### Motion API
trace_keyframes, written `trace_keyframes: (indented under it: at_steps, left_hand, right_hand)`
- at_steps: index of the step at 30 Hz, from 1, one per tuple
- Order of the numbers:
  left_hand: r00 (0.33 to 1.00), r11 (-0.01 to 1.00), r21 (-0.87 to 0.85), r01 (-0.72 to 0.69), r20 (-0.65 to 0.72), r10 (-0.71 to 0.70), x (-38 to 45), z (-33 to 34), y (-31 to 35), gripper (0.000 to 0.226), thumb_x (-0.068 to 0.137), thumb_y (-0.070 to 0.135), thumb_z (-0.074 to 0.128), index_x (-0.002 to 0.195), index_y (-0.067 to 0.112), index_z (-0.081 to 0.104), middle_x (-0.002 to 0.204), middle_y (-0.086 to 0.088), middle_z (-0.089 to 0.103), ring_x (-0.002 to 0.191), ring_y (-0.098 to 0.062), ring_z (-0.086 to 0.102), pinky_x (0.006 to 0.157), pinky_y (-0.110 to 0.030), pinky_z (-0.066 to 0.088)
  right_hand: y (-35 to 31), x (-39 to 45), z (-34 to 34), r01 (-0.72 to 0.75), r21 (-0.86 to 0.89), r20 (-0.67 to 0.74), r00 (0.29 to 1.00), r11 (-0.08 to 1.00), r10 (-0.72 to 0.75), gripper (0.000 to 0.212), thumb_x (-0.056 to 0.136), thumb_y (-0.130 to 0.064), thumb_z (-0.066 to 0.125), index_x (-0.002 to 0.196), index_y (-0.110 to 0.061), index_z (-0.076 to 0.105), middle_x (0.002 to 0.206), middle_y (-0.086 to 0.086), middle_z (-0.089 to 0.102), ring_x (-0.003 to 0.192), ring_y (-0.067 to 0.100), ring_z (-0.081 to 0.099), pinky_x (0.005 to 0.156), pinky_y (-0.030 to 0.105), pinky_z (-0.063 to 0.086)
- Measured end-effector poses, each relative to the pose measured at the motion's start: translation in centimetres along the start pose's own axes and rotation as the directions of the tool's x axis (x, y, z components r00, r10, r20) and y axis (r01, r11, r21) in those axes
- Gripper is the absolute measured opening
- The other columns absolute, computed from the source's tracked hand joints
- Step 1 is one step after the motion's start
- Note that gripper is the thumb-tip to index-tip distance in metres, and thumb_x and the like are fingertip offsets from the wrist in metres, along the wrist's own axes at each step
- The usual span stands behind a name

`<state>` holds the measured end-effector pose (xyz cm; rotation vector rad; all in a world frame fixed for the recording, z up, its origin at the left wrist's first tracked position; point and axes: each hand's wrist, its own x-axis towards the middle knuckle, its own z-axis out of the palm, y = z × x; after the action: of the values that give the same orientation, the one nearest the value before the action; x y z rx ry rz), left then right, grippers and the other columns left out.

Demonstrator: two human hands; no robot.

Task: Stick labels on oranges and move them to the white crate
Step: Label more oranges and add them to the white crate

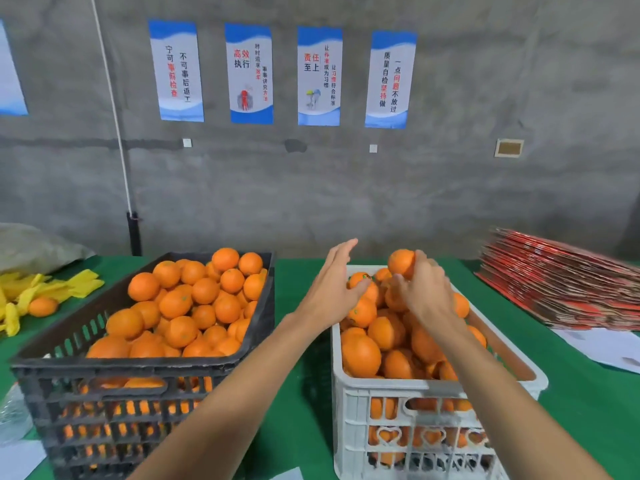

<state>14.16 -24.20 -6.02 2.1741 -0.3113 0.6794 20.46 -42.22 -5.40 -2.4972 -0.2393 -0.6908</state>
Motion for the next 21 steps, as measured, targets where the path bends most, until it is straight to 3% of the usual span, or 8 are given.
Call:
trace_keyframes:
  at_steps: [2, 4, 7, 10, 13, 15, 18, 21]
  left_hand:
    - [0.998, 0.993, 0.103, 0.062, -0.027, -0.059, 0.9, -1.3, -1.1, 0.073, 0.098, 0.031, 0.066, 0.157, 0.030, 0.023, 0.159, 0.011, 0.026, 0.143, -0.017, 0.039, 0.112, -0.046, 0.044]
    - [0.994, 0.975, 0.199, 0.104, -0.060, -0.094, 1.4, -2.9, -2.6, 0.069, 0.098, 0.035, 0.065, 0.155, 0.026, 0.028, 0.158, 0.005, 0.030, 0.139, -0.020, 0.044, 0.110, -0.046, 0.045]
    - [0.982, 0.937, 0.294, 0.186, -0.070, -0.173, 2.1, -5.6, -5.4, 0.061, 0.098, 0.032, 0.064, 0.151, 0.021, 0.036, 0.151, -0.005, 0.040, 0.125, -0.025, 0.054, 0.107, -0.044, 0.046]
    - [0.959, 0.864, 0.427, 0.267, -0.027, -0.282, 2.3, -8.4, -8.9, 0.052, 0.099, 0.026, 0.060, 0.146, 0.014, 0.043, 0.145, -0.014, 0.050, 0.127, -0.032, 0.055, 0.105, -0.042, 0.046]
    - [0.914, 0.703, 0.628, 0.333, -0.033, -0.404, 1.2, -11.1, -12.4, 0.050, 0.097, 0.026, 0.057, 0.144, 0.014, 0.044, 0.140, -0.021, 0.053, 0.130, -0.039, 0.051, 0.104, -0.044, 0.044]
    - [0.859, 0.533, 0.763, 0.366, -0.056, -0.509, -0.2, -13.1, -14.6, 0.060, 0.095, 0.032, 0.059, 0.148, 0.019, 0.037, 0.145, -0.021, 0.046, 0.134, -0.040, 0.043, 0.107, -0.048, 0.041]
    - [0.723, 0.295, 0.840, 0.455, -0.155, -0.674, -2.3, -16.6, -17.4, 0.076, 0.089, 0.042, 0.068, 0.153, 0.029, 0.028, 0.154, -0.015, 0.031, 0.143, -0.041, 0.029, 0.108, -0.057, 0.037]
    - [0.603, 0.259, 0.837, 0.483, -0.103, -0.791, -3.7, -19.6, -20.0, 0.090, 0.091, 0.041, 0.070, 0.160, 0.030, 0.012, 0.166, -0.015, 0.005, 0.151, -0.046, 0.013, 0.115, -0.062, 0.030]
  right_hand:
    - [2.0, 1.8, 0.8, -0.037, -0.054, 0.046, 0.998, 0.998, 0.040, 0.059, 0.097, -0.016, 0.061, 0.148, -0.004, 0.035, 0.139, 0.024, 0.047, 0.116, 0.049, 0.054, 0.091, 0.052, 0.047]
    - [3.3, 3.1, 1.5, -0.046, -0.089, 0.102, 0.993, 0.995, 0.055, 0.055, 0.096, -0.007, 0.056, 0.148, -0.003, 0.039, 0.147, 0.024, 0.041, 0.122, 0.050, 0.051, 0.094, 0.052, 0.046]
    - [3.5, 4.1, 2.4, 0.010, -0.089, 0.136, 0.991, 0.996, 0.002, 0.029, 0.092, 0.001, 0.051, 0.118, 0.001, 0.064, 0.133, 0.025, 0.054, 0.118, 0.047, 0.055, 0.092, 0.050, 0.049]
    - [1.1, 4.0, 3.2, 0.130, 0.003, 0.115, 0.985, 0.991, -0.130, 0.028, 0.098, -0.007, 0.053, 0.122, -0.004, 0.067, 0.133, 0.017, 0.061, 0.119, 0.039, 0.059, 0.094, 0.042, 0.048]
    - [-3.3, 2.9, 4.8, 0.286, 0.075, 0.097, 0.951, 0.955, -0.293, 0.029, 0.101, -0.023, 0.056, 0.127, -0.014, 0.066, 0.134, 0.007, 0.063, 0.115, 0.030, 0.063, 0.093, 0.039, 0.050]
    - [-6.9, 1.9, 6.4, 0.353, 0.128, 0.139, 0.919, 0.927, -0.369, 0.032, 0.101, -0.030, 0.056, 0.129, -0.018, 0.066, 0.133, 0.003, 0.063, 0.115, 0.026, 0.063, 0.092, 0.038, 0.051]
    - [-12.7, 0.3, 9.1, 0.403, 0.215, 0.232, 0.864, 0.890, -0.447, 0.037, 0.100, -0.036, 0.056, 0.133, -0.022, 0.063, 0.133, 0.001, 0.062, 0.117, 0.024, 0.061, 0.094, 0.038, 0.050]
    - [-17.2, -1.0, 11.6, 0.416, 0.298, 0.274, 0.825, 0.859, -0.495, 0.039, 0.099, -0.038, 0.057, 0.135, -0.024, 0.062, 0.132, 0.001, 0.063, 0.119, 0.024, 0.059, 0.094, 0.037, 0.050]
